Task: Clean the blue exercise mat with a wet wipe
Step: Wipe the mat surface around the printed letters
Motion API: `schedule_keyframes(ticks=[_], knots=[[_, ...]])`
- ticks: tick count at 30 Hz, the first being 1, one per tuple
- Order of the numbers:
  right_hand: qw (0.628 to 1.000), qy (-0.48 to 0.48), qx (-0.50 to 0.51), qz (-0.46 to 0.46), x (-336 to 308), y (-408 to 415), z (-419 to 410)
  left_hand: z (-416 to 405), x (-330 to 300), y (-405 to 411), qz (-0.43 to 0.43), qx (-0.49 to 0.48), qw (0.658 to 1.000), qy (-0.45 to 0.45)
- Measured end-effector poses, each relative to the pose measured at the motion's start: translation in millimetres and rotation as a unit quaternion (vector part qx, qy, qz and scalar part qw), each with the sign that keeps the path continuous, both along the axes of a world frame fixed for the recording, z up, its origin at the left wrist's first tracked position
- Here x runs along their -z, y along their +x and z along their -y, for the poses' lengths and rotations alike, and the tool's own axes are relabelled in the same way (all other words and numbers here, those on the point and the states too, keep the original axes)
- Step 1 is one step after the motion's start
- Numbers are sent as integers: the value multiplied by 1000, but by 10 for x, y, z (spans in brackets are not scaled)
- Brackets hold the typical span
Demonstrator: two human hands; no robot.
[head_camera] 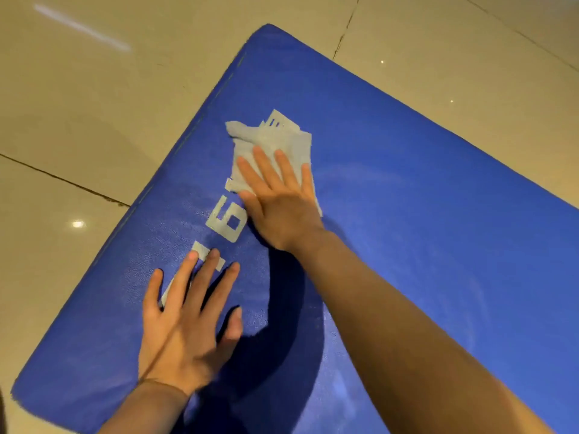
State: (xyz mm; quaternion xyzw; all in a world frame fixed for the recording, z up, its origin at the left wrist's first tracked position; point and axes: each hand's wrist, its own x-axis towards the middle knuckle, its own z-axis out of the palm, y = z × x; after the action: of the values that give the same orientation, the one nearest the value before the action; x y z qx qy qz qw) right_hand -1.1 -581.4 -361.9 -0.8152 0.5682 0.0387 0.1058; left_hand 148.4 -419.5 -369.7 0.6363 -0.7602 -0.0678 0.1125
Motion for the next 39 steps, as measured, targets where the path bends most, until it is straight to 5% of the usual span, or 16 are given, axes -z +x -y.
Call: schedule_keyframes(ticks=[3,8,13,17,22,28,34,39], knots=[[987,84,140,2,-72,-936,-317,-10,-9,-34,-2,-7,1000,8],[966,103,235,-29,-54,-2030,-1564,-40,-66,-8,11,3,999,52],[936,110,334,-10,-121,-1886,-2528,-331,-121,114,23,1,996,81],[952,150,267,11,-278,-1397,-2727,-1055,-102,355,36,-16,997,70],[979,151,106,87,-319,-797,-2649,-1153,-61,327,-2,-80,994,74],[944,79,320,27,-121,-1160,-2056,-731,-137,-13,-94,-325,940,53],[895,41,444,0,-20,-1619,-1477,-737,135,-110,-16,-332,942,-41],[979,-24,203,-3,152,-619,-1010,-758,197,-126,-3,-329,942,-65]])
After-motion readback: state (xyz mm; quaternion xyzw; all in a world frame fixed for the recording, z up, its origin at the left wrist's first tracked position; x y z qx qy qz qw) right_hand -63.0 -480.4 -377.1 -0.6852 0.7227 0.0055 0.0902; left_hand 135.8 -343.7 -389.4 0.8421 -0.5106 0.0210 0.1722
